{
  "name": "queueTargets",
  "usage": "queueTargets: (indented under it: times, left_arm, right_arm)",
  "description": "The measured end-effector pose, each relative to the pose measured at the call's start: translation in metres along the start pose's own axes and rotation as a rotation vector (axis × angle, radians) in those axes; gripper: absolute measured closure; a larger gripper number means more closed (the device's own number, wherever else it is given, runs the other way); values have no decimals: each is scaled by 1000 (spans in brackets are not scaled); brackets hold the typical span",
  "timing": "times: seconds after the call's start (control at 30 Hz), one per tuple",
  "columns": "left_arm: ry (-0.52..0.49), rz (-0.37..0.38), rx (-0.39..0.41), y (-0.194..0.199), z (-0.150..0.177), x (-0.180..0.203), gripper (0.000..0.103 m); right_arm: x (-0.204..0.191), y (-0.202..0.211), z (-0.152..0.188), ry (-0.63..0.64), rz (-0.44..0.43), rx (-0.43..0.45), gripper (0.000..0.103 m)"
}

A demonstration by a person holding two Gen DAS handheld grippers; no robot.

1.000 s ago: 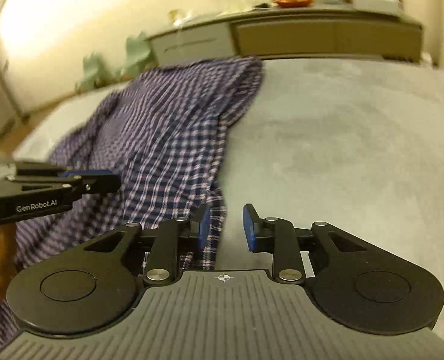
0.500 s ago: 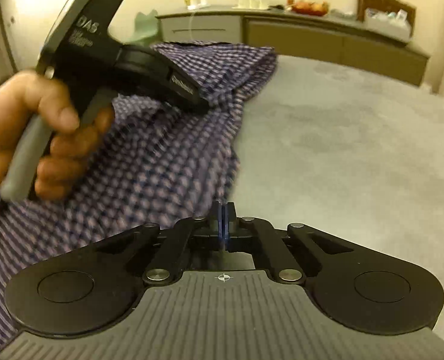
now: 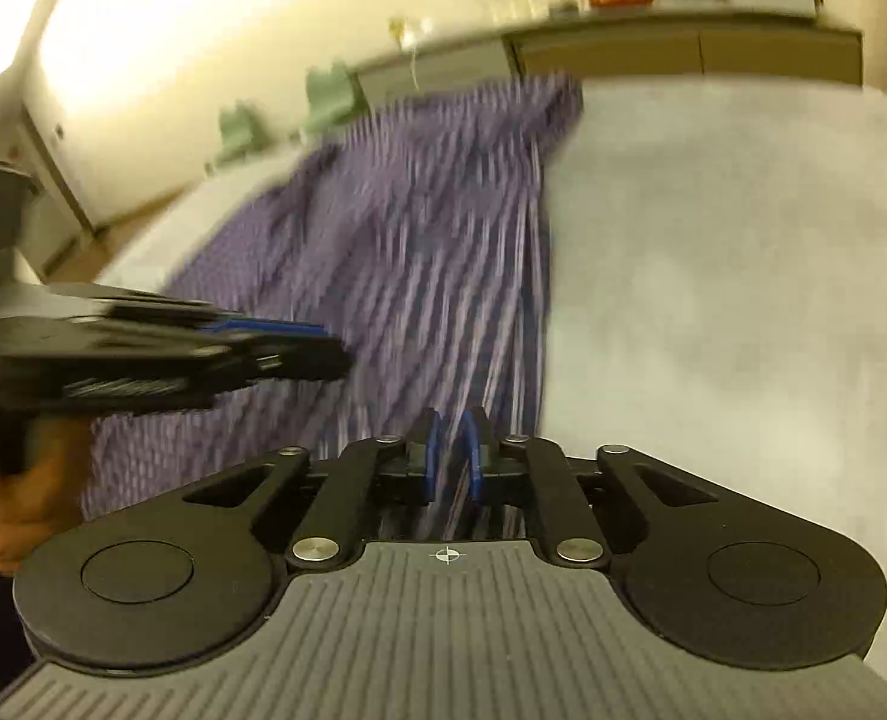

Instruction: Fold clothes

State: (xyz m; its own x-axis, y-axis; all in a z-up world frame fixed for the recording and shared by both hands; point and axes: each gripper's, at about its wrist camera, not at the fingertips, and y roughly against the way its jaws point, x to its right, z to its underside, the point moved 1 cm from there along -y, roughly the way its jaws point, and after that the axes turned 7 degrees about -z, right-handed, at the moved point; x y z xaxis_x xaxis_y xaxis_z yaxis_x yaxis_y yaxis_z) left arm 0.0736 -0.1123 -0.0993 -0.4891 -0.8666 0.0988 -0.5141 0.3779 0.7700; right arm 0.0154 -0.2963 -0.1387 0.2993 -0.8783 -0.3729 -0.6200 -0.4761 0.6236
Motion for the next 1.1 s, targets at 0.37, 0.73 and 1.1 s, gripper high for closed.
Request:
queueTargets:
  times: [0.37,0.73,1.1]
  left_arm:
    - [307,-38,155,150,109,-70,67]
    - [620,-131,12,158,160,-168,66]
    - [576,-201,7,154,161,-153,100]
  right_arm:
    - [14,64,50,-269,5,59,44]
    - [-35,66,71,-180,7,-64,33]
    - [-64,67,86,-39,43,-122,99]
